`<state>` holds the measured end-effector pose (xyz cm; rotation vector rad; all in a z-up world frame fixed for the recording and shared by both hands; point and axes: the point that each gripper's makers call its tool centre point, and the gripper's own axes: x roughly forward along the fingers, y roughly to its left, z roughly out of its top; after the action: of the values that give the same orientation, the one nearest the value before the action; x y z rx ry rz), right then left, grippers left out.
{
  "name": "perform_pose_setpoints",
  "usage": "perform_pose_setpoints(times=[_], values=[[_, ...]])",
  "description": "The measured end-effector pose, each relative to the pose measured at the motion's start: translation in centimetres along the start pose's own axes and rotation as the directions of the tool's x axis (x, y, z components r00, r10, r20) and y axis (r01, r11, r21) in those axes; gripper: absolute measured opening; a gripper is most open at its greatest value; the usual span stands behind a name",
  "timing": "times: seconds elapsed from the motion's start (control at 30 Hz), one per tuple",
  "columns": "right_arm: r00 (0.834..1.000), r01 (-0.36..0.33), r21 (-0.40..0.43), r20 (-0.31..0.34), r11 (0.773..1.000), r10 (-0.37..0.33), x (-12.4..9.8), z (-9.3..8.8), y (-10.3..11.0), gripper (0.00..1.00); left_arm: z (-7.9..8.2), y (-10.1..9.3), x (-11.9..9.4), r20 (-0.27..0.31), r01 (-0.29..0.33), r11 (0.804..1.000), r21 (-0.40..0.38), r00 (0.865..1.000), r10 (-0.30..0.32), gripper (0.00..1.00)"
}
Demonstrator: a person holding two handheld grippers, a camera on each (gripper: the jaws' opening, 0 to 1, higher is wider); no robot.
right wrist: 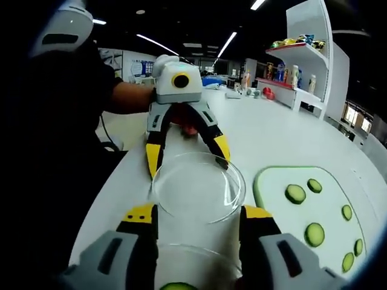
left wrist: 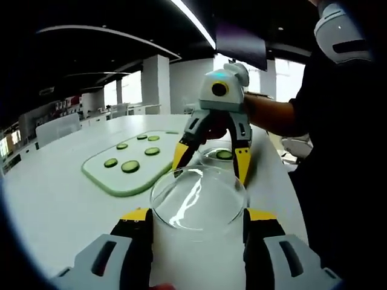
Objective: Open the petri dish lid, add cucumber slices into the petri dish, and close the lid
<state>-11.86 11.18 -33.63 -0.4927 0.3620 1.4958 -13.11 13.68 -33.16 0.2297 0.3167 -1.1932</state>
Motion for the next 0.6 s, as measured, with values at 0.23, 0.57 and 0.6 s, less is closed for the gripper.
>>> perform_pose_setpoints(times=[0.23, 0.57, 0.6], values=[[1.000, 0.006, -0.008, 0.009, 1.000, -0.006, -0.06, -0.09, -0.34, 0.52, -0.09, 0.21, -0.21, 0.004, -0.012, 1.000, 0.001, 1.000, 0.012, 0.59], [1.000, 0.014, -0.029, 0.017, 0.999, -0.014, -0.74, 0.22, -0.27, 0.51, 0.32, 0.11, -0.21, -0.006, -0.009, 1.000, 0.014, 1.000, 0.009, 0.59], [1.000, 0.015, -0.028, 0.017, 0.999, -0.015, -0.88, 0.24, -0.32, 0.51, 0.45, 0.08, -0.19, -0.005, -0.009, 1.000, 0.015, 1.000, 0.009, 0.59]])
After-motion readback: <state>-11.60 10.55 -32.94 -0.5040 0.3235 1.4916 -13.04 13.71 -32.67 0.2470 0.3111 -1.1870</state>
